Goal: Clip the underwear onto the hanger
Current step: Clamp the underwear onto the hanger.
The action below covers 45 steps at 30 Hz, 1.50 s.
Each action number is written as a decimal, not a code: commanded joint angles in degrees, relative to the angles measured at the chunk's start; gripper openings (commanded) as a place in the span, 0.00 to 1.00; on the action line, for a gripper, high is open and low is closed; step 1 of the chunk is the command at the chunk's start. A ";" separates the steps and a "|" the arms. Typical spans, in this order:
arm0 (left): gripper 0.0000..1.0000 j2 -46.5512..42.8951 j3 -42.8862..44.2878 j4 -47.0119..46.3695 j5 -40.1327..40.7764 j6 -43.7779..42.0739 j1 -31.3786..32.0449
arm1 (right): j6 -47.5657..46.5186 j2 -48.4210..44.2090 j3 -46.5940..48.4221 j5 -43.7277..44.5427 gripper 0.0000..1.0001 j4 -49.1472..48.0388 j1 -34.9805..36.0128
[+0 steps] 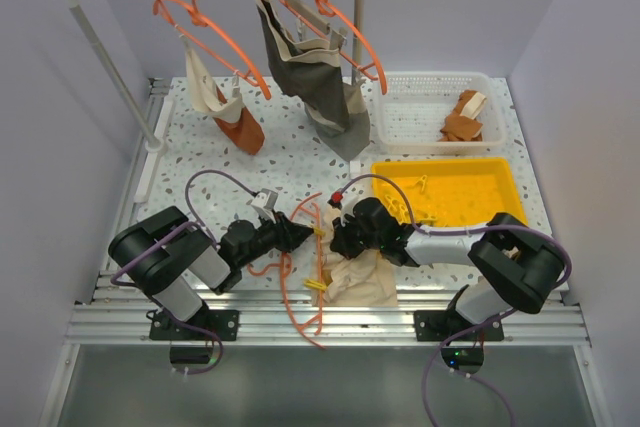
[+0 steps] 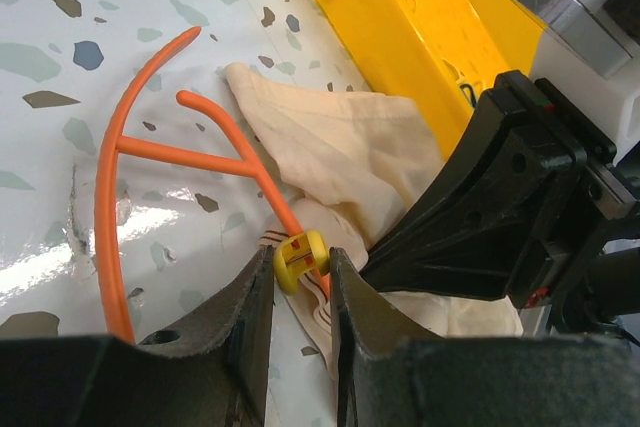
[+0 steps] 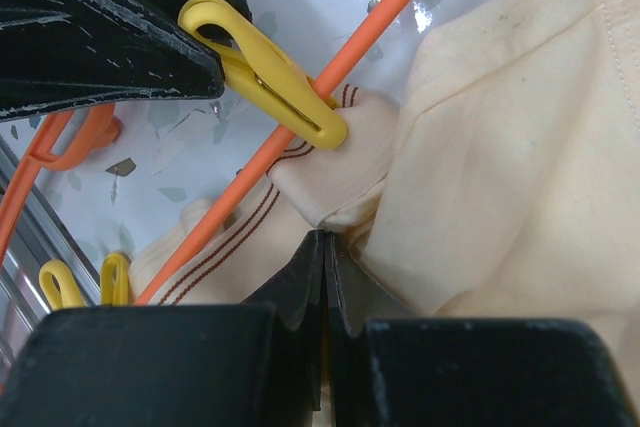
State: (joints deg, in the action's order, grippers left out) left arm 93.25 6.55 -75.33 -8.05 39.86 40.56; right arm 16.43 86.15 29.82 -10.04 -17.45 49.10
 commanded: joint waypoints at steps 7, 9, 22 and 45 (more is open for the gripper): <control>0.39 -0.70 -0.48 -33.39 0.67 -0.22 0.31 | -0.61 -1.42 1.55 0.46 0.26 1.28 0.21; 0.41 -0.62 -0.39 -33.39 0.67 -0.13 0.40 | -0.61 -1.51 1.64 0.64 0.35 1.63 0.12; 0.49 -0.26 -0.22 -33.39 1.02 -0.13 0.31 | -0.78 -6.78 0.76 2.92 0.45 3.74 0.21; 0.55 -0.44 0.31 -33.39 1.20 0.66 0.31 | -1.13 -9.68 -0.29 4.51 0.45 2.77 0.21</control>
State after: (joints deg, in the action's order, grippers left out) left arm 91.42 5.32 -75.33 -6.70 39.94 40.58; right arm 16.23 76.88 29.54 -5.69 -13.37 49.21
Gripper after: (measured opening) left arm 0.546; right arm 0.452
